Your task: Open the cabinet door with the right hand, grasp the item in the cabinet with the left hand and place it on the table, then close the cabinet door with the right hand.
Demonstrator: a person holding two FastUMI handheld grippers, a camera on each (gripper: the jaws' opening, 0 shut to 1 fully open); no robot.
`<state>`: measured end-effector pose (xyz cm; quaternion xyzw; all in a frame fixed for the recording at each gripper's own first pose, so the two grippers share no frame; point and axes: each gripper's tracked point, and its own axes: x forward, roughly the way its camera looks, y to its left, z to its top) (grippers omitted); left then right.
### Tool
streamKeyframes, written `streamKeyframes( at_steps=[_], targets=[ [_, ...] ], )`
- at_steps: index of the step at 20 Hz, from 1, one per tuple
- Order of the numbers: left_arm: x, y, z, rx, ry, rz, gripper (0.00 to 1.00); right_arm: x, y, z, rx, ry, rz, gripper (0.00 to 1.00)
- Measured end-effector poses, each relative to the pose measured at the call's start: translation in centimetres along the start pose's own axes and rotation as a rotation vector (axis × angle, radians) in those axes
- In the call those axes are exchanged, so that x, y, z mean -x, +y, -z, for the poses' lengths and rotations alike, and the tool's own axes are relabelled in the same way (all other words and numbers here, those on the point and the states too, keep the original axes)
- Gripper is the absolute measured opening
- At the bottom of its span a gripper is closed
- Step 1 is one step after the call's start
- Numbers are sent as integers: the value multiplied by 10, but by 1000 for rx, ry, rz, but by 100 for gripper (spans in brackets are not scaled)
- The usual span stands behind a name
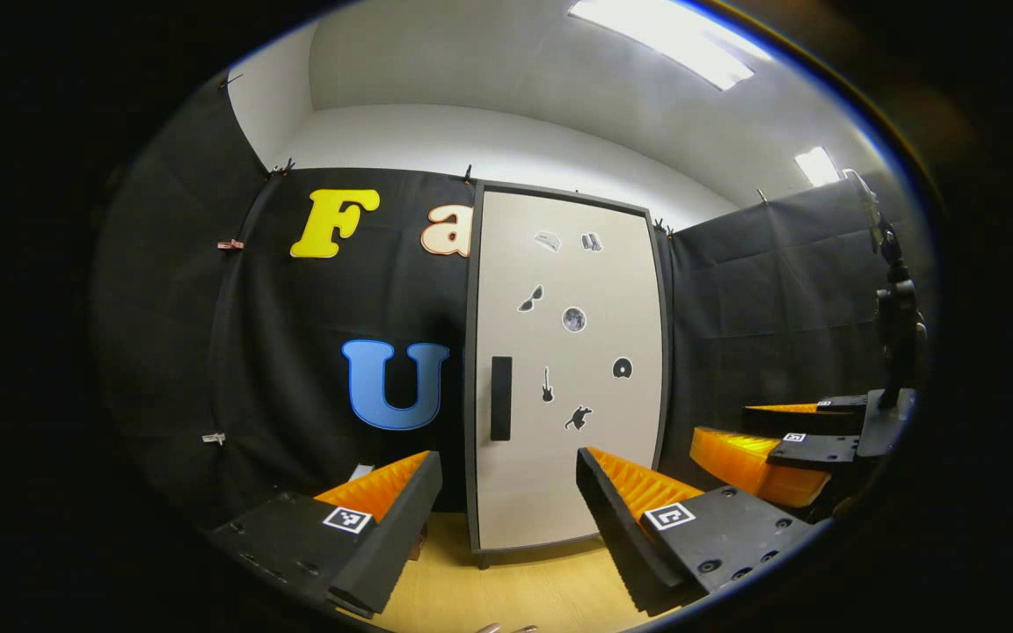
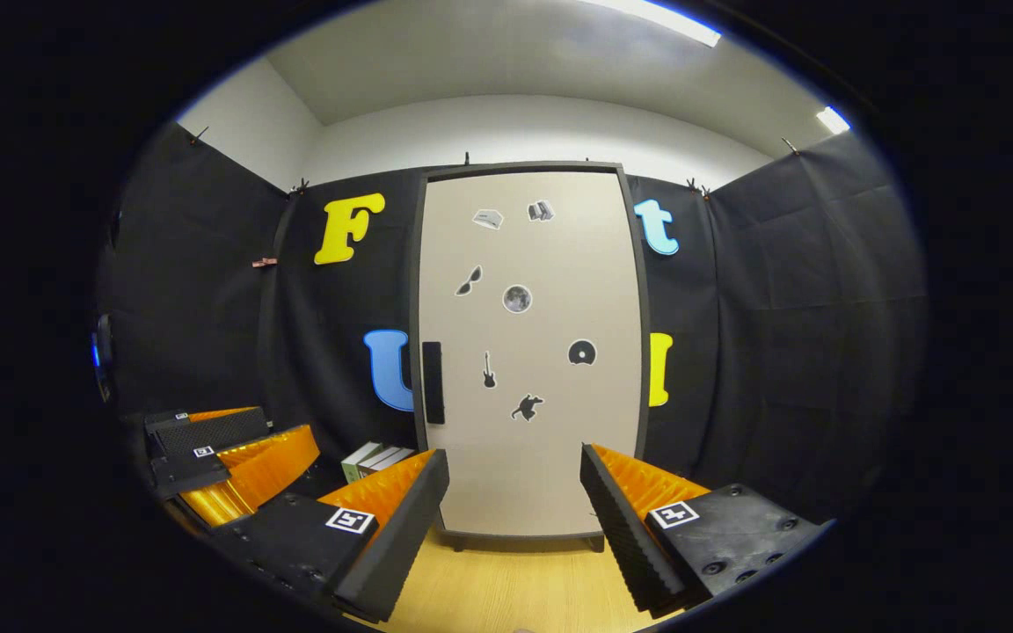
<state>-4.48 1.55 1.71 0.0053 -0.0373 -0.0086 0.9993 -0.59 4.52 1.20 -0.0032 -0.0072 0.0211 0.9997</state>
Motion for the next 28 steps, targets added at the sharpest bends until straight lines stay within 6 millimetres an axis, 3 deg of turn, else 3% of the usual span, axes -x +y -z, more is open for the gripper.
streamKeyframes(
  at_steps=[7,13,17,21,25,28],
  targets=[
    [20,43,6,13,17,-51,97,-45,50,6,-6,-14,-73,97],
    [30,81,18,42,32,-102,97,-107,85,5,-11,-54,-95,97],
    [35,111,21,31,23,-149,97,-156,96,21,-12,-37,-75,97],
    [40,126,22,31,19,-179,95,-201,99,30,-10,-47,-35,96],
    [45,143,31,40,45,-210,95,-240,108,30,5,-86,-17,86],
    [51,156,34,24,63,-249,95,-262,113,36,3,-85,-1,84]
  ],
)
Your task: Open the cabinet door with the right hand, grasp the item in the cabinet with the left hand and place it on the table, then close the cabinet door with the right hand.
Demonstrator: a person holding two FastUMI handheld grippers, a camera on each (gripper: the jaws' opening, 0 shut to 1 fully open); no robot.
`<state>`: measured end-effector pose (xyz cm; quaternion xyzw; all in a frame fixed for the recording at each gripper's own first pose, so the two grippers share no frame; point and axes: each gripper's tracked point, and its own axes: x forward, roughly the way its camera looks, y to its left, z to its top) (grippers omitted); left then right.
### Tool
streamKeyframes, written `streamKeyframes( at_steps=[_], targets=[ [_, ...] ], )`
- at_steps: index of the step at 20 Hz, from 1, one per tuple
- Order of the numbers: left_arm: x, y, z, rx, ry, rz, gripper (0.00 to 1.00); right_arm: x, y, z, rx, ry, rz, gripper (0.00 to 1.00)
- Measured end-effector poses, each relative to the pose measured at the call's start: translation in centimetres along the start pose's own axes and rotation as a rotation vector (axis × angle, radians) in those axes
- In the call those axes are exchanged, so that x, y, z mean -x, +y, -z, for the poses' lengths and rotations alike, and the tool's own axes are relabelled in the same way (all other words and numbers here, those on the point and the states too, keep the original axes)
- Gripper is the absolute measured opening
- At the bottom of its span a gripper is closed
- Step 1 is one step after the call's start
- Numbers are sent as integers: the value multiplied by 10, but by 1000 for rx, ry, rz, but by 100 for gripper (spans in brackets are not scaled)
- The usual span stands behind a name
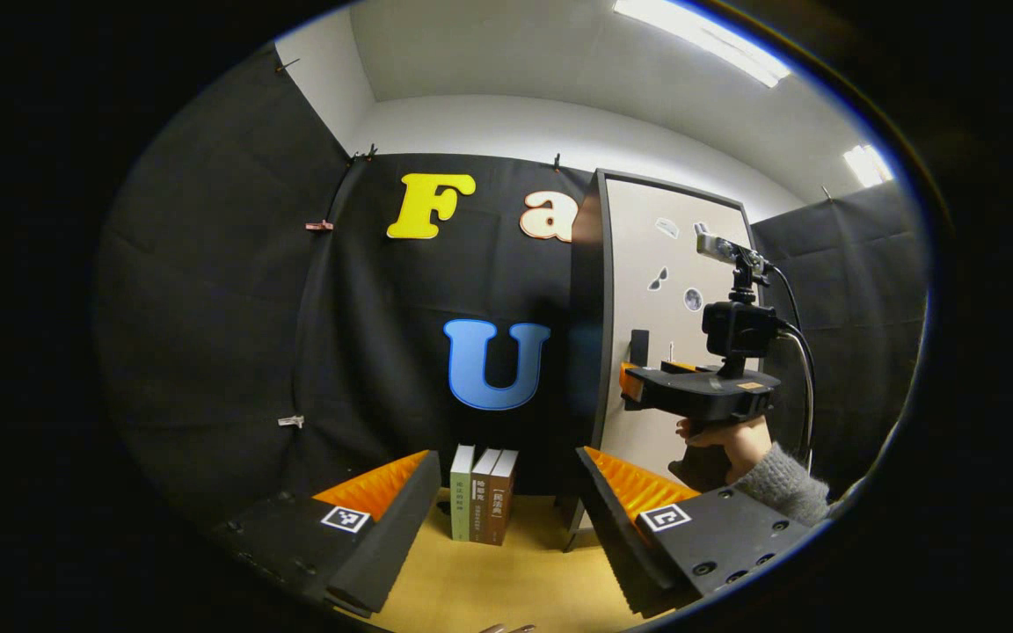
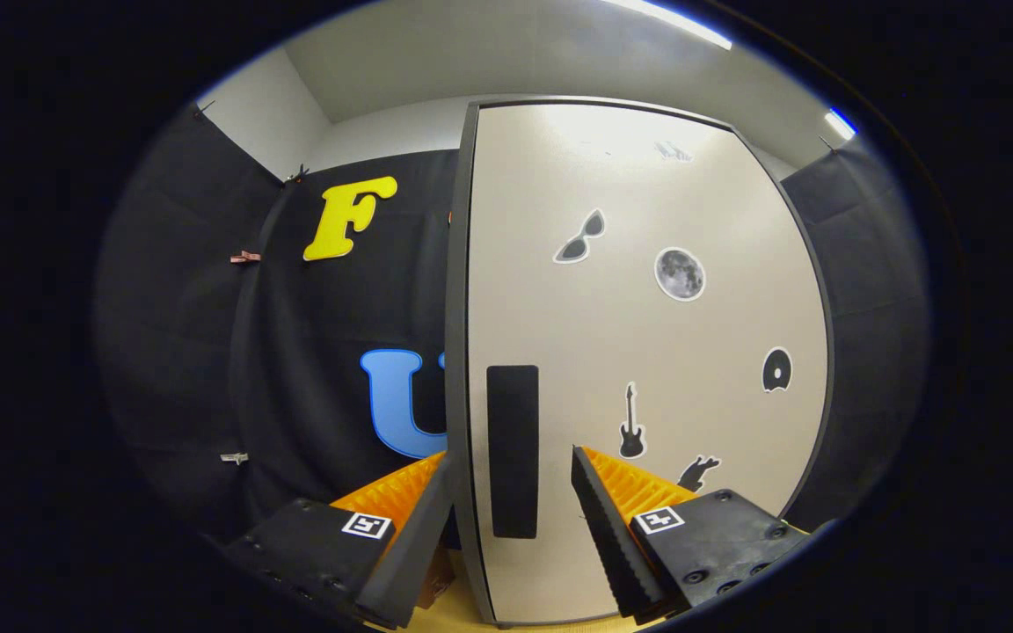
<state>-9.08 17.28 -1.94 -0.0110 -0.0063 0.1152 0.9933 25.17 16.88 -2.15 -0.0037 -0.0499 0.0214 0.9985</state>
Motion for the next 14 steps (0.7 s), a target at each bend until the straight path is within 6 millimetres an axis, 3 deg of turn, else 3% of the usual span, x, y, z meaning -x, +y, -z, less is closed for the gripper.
streamKeyframes(
  at_steps=[1,2,3,7,8,9,11,14],
  targets=[
    [0,5,1,-2,2,-14,95,-4,-1,2,2,3,15,84],
    [0,10,1,0,6,-26,95,-8,-2,4,0,8,29,71],
    [1,15,2,0,11,-40,95,-13,-4,7,-6,11,47,66],
    [6,25,3,-11,25,-73,95,-24,-7,17,-39,43,74,58],
    [7,27,3,-15,23,-77,96,-25,-8,16,-51,42,84,45],
    [8,28,1,-19,22,-80,95,-24,-8,14,-46,43,95,39],
    [12,29,1,-22,23,-82,95,-23,-8,14,-4,33,110,40],
    [20,29,-1,-18,20,-76,95,-23,-7,17,13,48,84,22]
  ],
)
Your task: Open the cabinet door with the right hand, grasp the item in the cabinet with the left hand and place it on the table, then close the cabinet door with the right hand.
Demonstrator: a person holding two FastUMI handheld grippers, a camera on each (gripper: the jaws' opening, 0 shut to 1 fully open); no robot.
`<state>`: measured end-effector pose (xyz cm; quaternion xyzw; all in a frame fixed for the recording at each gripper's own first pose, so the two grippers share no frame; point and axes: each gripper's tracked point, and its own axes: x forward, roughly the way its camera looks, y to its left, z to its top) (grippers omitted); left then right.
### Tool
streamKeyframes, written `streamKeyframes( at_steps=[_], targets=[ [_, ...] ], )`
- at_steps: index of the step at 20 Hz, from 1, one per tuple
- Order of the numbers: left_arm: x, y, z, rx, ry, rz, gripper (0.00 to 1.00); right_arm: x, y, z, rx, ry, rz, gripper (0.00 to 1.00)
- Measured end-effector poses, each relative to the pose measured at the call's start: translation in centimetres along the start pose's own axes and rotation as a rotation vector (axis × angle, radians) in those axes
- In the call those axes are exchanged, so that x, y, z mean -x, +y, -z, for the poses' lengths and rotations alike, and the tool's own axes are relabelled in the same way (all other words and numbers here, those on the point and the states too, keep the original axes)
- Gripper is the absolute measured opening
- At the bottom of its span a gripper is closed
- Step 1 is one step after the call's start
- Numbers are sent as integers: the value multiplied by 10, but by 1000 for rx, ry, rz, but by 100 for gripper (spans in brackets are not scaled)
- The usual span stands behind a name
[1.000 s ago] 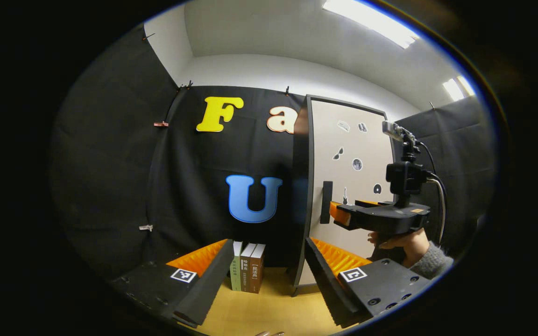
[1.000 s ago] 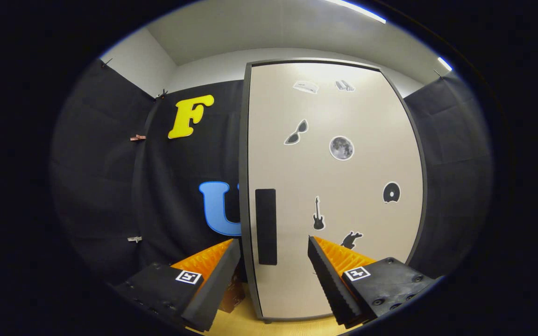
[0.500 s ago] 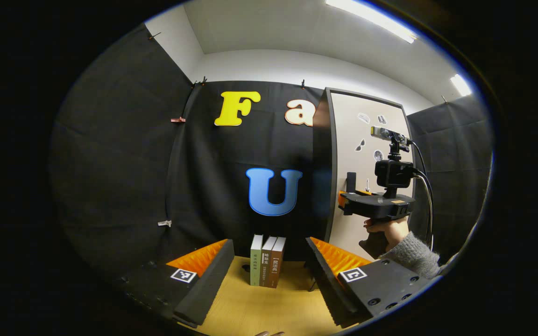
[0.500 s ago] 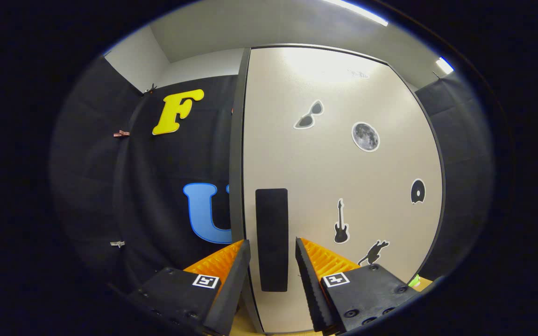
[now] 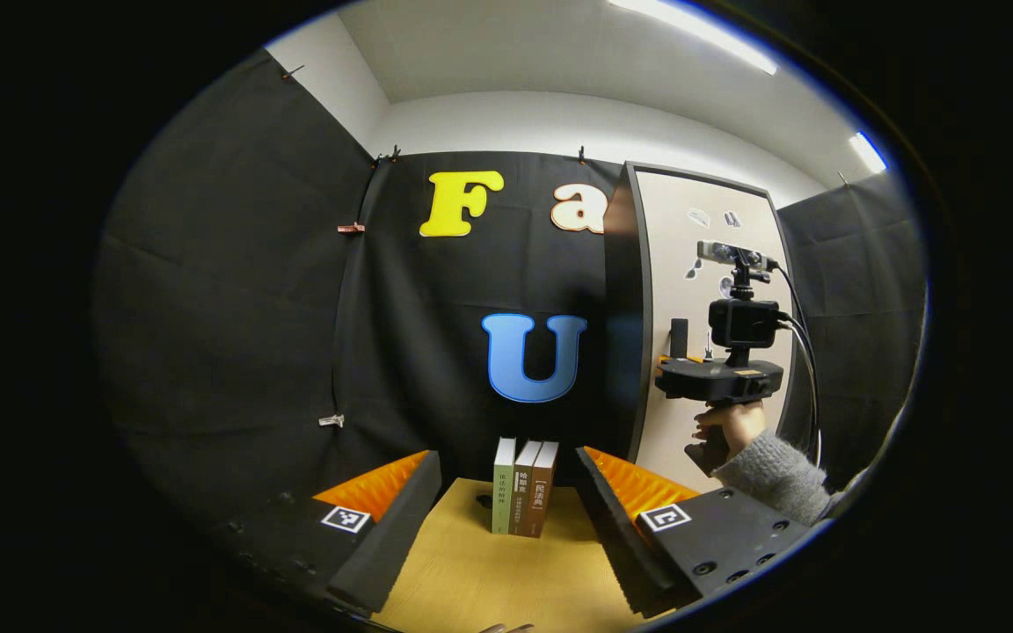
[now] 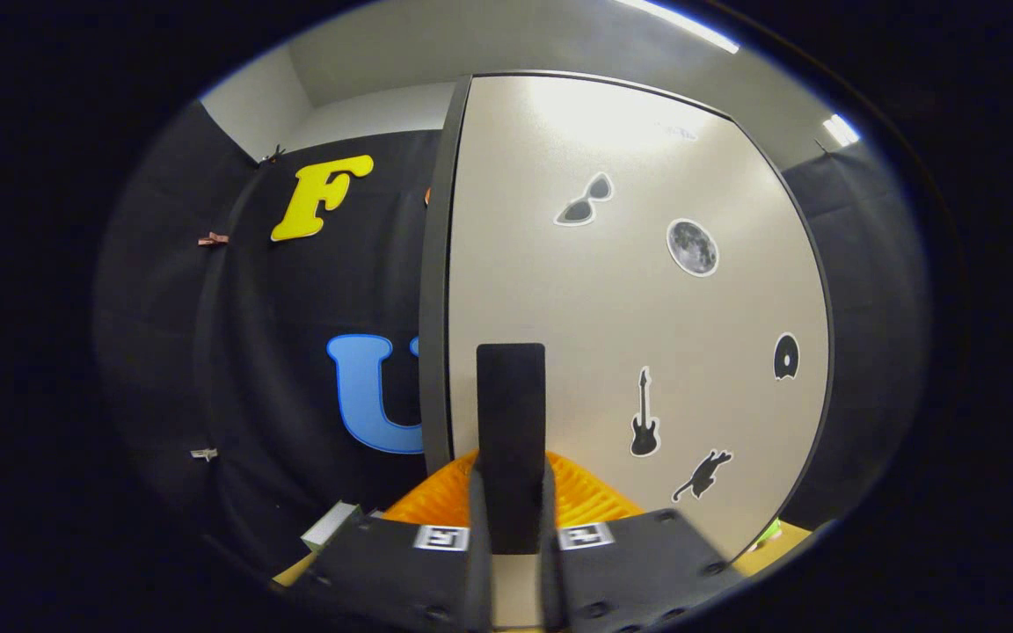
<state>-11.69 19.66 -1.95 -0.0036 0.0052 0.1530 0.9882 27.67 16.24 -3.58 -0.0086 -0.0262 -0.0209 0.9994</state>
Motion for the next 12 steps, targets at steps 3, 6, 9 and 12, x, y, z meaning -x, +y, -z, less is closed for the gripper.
streamKeyframes(
  at_steps=[3,6,9,12],
  targets=[
    [2,4,-3,7,-5,9,95,8,-1,-1,-24,36,-61,19],
    [5,0,-10,3,-19,30,95,26,0,-6,-8,51,-113,19],
    [13,-16,-13,10,-30,73,95,51,1,-15,-17,77,-161,19],
    [22,-33,-16,15,-40,124,95,77,-8,-23,-16,84,-185,19]
  ],
)
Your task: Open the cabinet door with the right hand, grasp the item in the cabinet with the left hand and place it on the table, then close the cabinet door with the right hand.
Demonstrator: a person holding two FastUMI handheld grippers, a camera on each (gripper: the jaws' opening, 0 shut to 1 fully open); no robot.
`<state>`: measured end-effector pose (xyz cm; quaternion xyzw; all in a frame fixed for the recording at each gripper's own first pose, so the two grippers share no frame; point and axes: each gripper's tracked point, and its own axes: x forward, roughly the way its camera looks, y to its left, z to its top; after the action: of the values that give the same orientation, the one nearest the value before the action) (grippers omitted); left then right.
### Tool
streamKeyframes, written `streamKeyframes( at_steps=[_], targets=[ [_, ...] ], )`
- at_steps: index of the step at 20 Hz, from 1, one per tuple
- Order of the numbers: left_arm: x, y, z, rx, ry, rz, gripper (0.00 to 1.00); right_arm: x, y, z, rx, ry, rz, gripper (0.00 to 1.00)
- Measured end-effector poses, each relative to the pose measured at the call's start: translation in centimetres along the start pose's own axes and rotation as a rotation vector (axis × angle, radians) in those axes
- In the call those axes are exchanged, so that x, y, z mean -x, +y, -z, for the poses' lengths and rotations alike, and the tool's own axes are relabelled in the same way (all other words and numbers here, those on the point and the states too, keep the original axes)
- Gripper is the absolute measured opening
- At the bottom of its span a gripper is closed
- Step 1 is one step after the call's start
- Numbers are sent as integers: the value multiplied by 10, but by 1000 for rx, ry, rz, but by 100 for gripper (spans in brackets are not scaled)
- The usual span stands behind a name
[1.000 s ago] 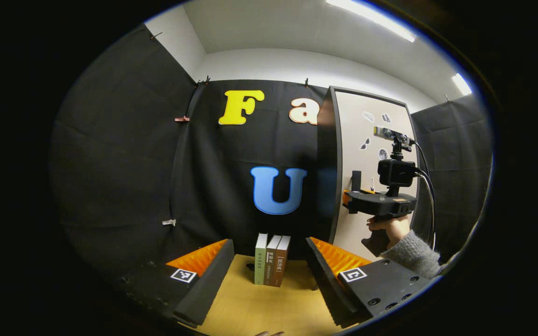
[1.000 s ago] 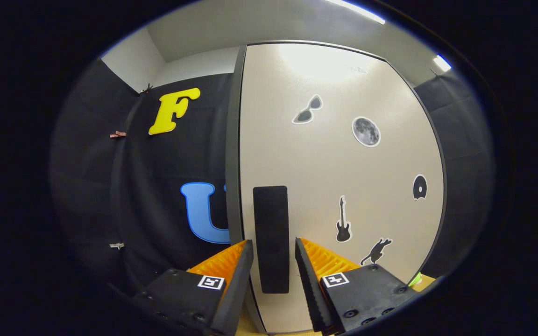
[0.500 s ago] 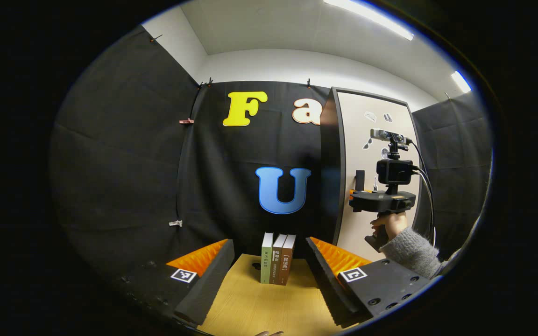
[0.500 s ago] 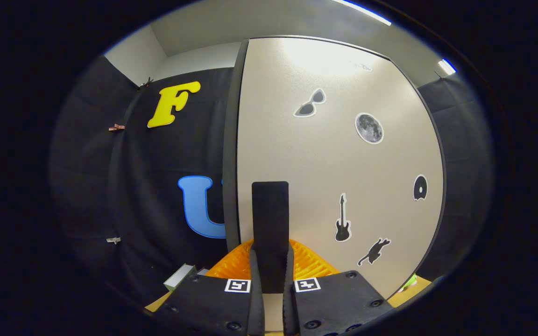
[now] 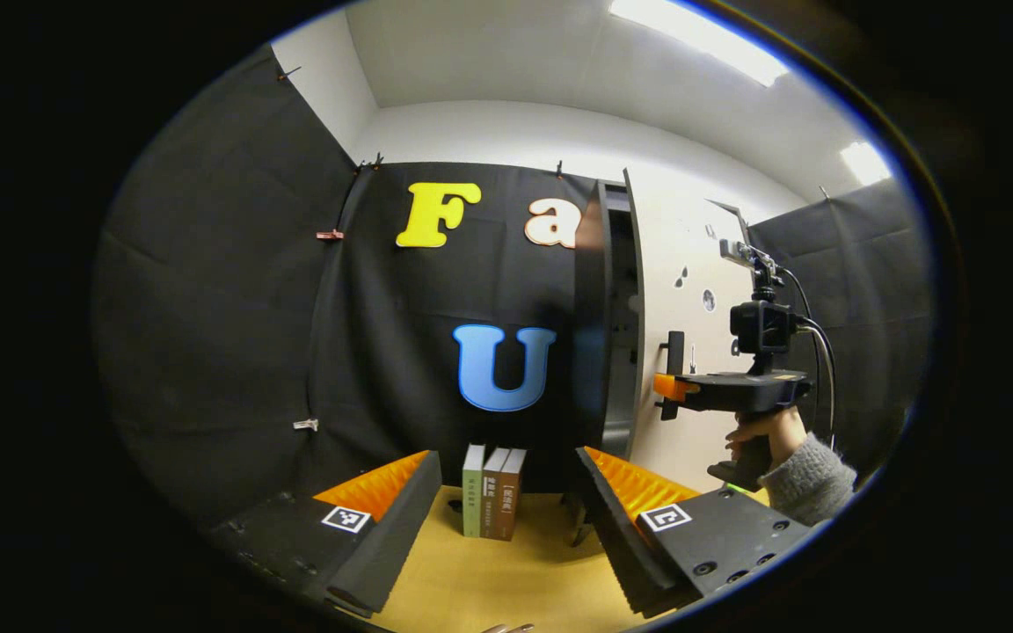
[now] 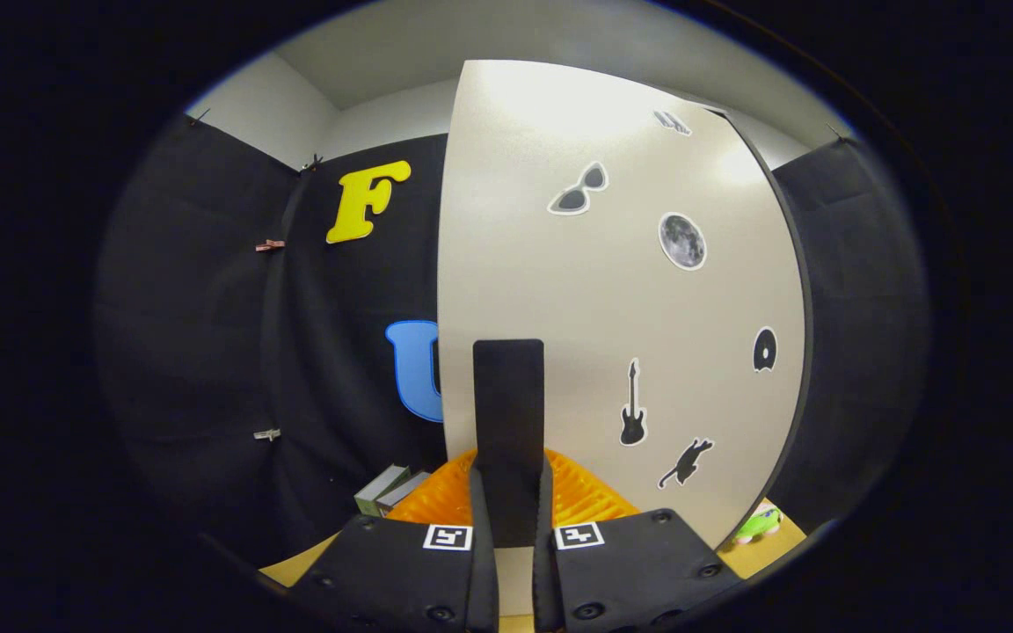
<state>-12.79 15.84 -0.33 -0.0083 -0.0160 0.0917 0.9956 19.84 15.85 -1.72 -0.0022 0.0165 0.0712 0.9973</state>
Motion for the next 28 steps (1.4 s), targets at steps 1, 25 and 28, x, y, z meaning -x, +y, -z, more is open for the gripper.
streamKeyframes(
  at_steps=[1,25,28],
  targets=[
    [4,-6,-1,1,-5,16,96,10,-2,-1,4,3,0,19],
    [-13,-195,0,80,-15,535,95,163,-147,-14,92,24,248,12],
    [-35,-228,-4,70,-30,559,95,174,-174,-7,22,53,212,12]
  ],
)
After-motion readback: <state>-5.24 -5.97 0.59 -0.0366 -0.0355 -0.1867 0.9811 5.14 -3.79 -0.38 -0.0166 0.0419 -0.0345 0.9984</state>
